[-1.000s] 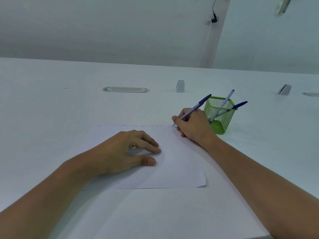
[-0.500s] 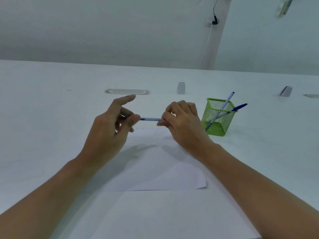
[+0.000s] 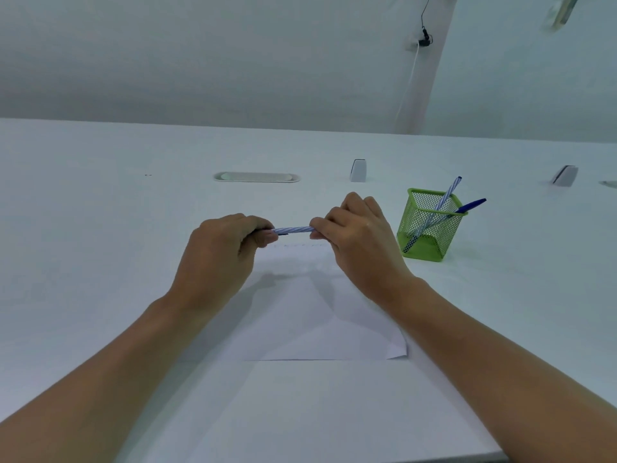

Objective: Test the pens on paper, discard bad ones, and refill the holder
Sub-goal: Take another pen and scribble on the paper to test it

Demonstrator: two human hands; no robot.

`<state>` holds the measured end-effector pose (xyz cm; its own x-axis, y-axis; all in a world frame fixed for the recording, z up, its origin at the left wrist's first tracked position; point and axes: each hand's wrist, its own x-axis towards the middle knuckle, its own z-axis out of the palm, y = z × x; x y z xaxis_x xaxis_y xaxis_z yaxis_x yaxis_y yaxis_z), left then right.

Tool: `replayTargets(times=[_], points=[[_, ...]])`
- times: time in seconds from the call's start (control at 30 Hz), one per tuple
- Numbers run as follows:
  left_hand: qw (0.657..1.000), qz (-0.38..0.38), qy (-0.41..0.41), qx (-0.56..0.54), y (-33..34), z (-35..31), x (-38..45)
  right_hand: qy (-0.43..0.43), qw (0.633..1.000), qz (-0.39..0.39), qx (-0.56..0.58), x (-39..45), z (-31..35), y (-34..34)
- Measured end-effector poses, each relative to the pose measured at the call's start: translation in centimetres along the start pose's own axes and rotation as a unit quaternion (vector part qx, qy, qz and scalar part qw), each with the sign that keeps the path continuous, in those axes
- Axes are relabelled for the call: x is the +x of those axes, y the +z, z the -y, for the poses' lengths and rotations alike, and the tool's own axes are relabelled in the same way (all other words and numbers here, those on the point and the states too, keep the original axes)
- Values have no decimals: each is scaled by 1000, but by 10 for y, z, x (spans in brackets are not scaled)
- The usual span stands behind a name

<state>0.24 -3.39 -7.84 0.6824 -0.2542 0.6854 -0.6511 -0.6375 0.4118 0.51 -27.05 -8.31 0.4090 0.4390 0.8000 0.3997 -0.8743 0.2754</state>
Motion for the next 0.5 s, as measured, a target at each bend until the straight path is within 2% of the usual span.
replayTargets(times=[0.17, 0.4, 0.5], points=[[995, 71, -64, 22, 5, -7, -3, 18, 999, -27, -13, 1, -5, -9], [989, 112, -96, -16, 6, -11, -5, 27, 998, -54, -27, 5, -4, -19], [990, 111, -80, -16, 7, -11, -4, 36, 998, -51, -27, 6, -2, -21]])
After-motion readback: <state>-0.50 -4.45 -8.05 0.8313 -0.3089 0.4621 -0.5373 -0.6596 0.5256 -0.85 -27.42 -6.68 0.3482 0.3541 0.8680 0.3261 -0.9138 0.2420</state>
